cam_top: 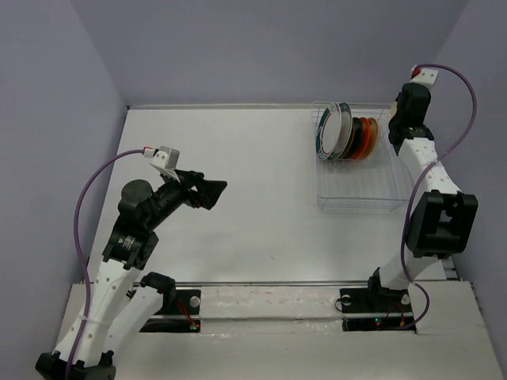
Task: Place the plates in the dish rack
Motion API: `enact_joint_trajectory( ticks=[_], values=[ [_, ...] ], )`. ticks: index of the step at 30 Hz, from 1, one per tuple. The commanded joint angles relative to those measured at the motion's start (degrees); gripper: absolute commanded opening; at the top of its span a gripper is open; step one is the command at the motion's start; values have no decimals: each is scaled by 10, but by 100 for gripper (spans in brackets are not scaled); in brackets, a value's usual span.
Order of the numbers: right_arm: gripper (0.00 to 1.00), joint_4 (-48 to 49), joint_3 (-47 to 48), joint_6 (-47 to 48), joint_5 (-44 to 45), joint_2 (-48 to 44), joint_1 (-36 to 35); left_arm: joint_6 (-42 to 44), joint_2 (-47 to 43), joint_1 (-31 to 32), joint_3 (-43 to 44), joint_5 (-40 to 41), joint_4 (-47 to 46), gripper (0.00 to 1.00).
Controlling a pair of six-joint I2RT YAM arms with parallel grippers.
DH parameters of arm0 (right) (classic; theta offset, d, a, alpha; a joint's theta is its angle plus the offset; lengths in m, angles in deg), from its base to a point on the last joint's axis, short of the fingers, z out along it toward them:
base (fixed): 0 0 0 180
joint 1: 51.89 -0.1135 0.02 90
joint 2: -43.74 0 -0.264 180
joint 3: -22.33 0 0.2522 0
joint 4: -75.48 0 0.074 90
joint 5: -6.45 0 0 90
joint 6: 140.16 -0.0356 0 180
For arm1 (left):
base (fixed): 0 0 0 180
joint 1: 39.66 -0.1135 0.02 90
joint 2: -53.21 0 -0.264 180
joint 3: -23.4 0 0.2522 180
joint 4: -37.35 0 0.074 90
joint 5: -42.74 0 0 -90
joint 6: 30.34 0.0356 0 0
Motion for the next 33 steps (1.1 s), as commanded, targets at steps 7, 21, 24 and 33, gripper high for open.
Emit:
enact_joint_trajectory(
  ticks=[7, 21, 24, 33],
  values=[
    [7, 41, -2, 51, 22, 48, -46, 7, -9, 3, -2, -19, -11, 99],
    [7, 65, 23, 89, 89, 40, -51, 5, -8, 3, -3, -20, -11, 99],
    [7, 66, 31, 105, 91, 44, -51, 6, -7, 3, -3, -21, -11, 99],
    [7, 72, -18, 91, 71, 56, -51, 6, -9, 3, -3, -19, -11, 99]
  ],
)
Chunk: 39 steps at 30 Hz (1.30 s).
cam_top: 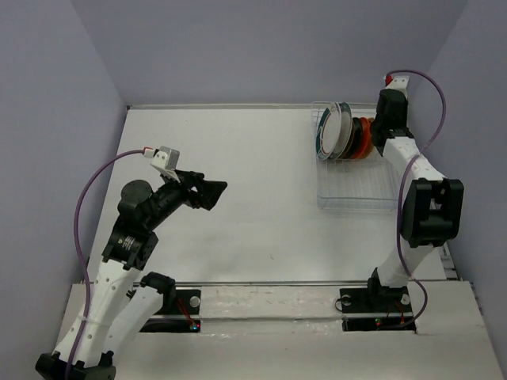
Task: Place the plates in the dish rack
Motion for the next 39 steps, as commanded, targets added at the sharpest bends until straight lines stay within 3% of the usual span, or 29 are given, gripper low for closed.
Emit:
enact_joint_trajectory(
  ticks=[1, 14, 20, 22, 23, 28, 30, 35, 38, 39],
  values=[
    [7, 39, -13, -2, 3, -8, 2, 6, -7, 3, -3, -16, -13, 99],
    [8, 38, -44, -25, -25, -5, 2, 6, -5, 2, -3, -15, -14, 99],
    [21, 31, -54, -38, -23, -2, 2, 6, -2, 3, -3, -17, -14, 99],
    [31, 18, -41, -47, -14, 0, 2, 6, -1, 3, -3, -18, -14, 99],
    [41, 5, -34, -51, -10, 4, 2, 6, 1, 3, -3, -18, -14, 99],
    [56, -32, 0, -73, -2, -2, 2, 5, 2, 2, -3, -19, -14, 99],
    [60, -45, 15, -78, 5, -7, 2, 6, 2, 3, -3, -18, -14, 99],
    [60, -85, 62, -90, 51, -21, 2, 6, 2, 2, -3, -15, -14, 99],
    [62, -154, 97, -151, 25, -56, 7, 5, 0, 3, -3, -14, -14, 99],
    [67, -162, 95, -206, 9, -72, 7, 6, -3, 2, -3, -13, -15, 99]
  ],
)
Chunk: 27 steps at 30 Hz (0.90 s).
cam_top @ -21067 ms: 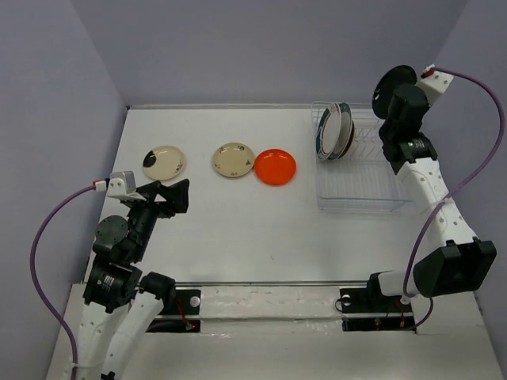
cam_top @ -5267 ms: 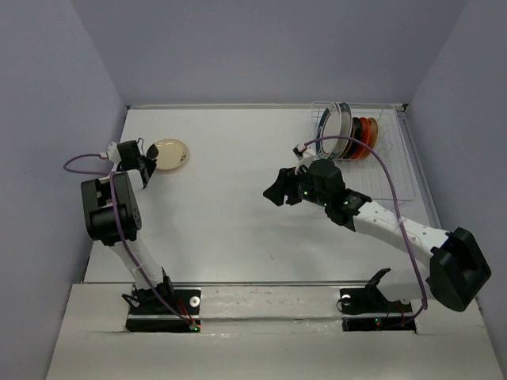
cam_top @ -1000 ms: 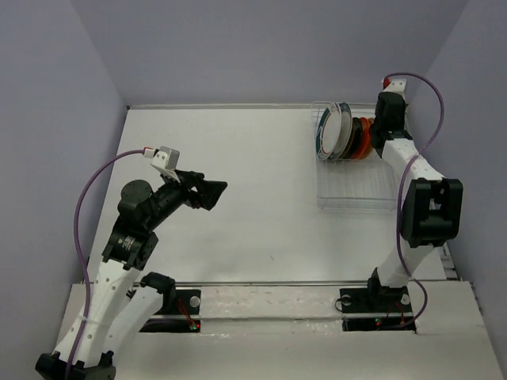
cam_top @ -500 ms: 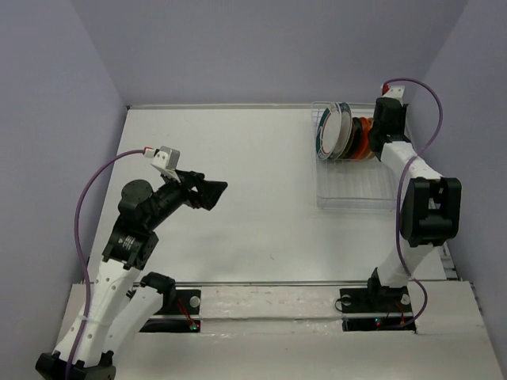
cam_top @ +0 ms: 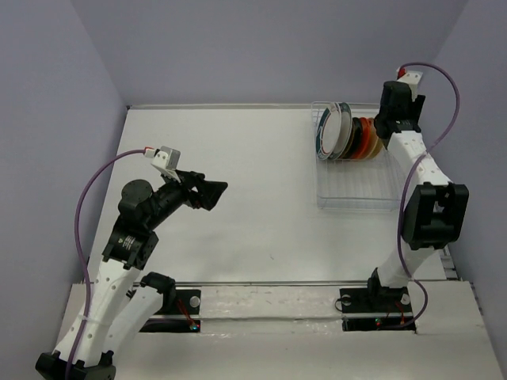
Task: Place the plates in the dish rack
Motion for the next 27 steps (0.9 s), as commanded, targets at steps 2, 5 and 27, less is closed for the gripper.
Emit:
enact_joint_trajectory(
  ticks=[2, 5, 27],
  values=[
    [76, -67, 25, -163, -101, -140, 6, 5, -10, 3, -3, -8, -18, 99],
    [100, -41, -45, -251, -254, -223, 6, 6, -23, 3, -5, -6, -24, 99],
    [100, 43, -341, -370, -583, -788, 6, -12, -97, 1, 92, 105, -65, 99]
  ],
)
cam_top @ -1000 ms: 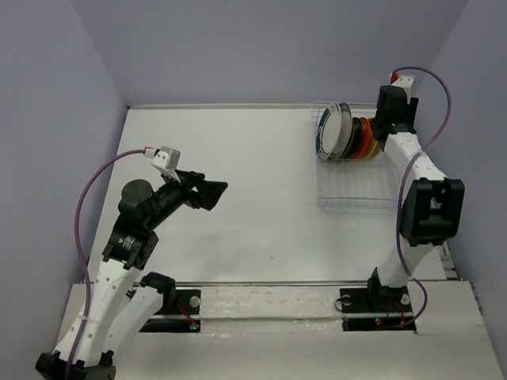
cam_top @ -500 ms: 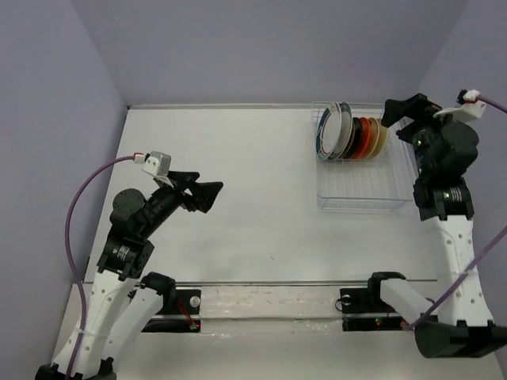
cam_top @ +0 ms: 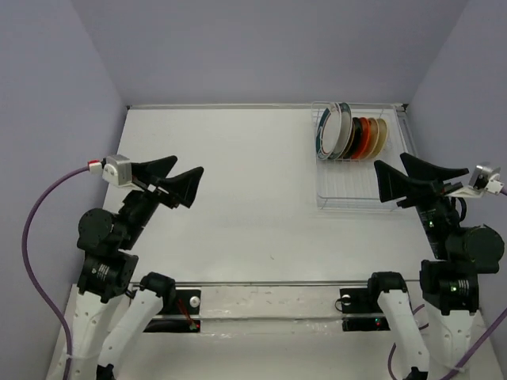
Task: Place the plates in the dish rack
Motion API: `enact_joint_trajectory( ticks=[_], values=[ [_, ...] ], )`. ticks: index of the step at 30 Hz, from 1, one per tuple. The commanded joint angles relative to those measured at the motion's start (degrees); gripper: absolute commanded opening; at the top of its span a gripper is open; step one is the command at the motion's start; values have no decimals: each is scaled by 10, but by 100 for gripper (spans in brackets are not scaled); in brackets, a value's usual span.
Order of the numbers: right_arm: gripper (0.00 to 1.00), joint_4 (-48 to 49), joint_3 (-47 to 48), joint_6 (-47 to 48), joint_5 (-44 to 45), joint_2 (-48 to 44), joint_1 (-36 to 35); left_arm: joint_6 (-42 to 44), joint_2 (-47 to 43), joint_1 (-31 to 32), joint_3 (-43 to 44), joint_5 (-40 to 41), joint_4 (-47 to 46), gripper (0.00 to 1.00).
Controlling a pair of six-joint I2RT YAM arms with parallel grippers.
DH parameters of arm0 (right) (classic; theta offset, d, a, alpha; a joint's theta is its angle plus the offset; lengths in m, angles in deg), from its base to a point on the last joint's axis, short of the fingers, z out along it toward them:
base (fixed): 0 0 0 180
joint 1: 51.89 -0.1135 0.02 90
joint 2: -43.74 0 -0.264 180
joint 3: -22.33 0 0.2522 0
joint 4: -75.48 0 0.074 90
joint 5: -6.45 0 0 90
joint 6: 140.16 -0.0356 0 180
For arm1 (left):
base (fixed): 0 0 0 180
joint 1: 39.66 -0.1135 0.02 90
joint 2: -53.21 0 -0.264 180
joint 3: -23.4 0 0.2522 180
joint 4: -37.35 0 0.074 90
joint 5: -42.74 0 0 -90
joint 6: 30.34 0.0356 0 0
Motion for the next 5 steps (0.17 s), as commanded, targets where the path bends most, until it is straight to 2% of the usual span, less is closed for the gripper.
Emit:
enact_joint_trajectory(
  ticks=[1, 5],
  values=[
    [100, 4, -21, -1, -1, -15, 3, 9, -25, 1, 10, 17, -52, 99],
    [100, 0, -11, 2, -4, -11, 3, -5, -30, 1, -9, 25, -59, 99]
  ],
)
